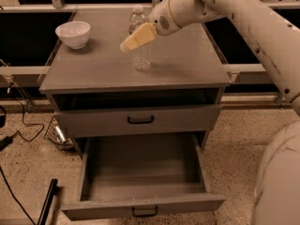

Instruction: Place water bottle into middle drawer

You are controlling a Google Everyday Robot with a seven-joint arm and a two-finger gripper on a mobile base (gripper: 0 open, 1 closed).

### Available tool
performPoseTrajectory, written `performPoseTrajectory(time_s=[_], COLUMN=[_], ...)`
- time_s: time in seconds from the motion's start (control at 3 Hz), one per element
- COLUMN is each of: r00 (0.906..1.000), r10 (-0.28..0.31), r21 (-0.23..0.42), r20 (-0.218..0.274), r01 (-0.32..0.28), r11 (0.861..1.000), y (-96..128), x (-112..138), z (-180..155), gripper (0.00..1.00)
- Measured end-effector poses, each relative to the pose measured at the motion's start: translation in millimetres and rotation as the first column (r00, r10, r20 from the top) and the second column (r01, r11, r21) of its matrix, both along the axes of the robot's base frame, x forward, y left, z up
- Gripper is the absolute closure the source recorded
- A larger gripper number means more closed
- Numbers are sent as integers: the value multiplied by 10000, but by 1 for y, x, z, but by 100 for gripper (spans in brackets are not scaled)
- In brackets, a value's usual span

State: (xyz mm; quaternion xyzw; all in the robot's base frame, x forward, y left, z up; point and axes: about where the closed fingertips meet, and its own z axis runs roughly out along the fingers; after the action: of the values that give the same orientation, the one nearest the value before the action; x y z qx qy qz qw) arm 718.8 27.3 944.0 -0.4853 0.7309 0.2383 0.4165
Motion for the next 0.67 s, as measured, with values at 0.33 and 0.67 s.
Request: performPoseTrajectory(time_s=[0.33,0.67], r00=[9976,9952], r10=[575,729], r21=[276,433], r20=[-382,-648], r01=[-565,-701], r11=[9980,9966], y=[1,-4], x=[-35,-58], z=[0,-3], gripper=[18,42])
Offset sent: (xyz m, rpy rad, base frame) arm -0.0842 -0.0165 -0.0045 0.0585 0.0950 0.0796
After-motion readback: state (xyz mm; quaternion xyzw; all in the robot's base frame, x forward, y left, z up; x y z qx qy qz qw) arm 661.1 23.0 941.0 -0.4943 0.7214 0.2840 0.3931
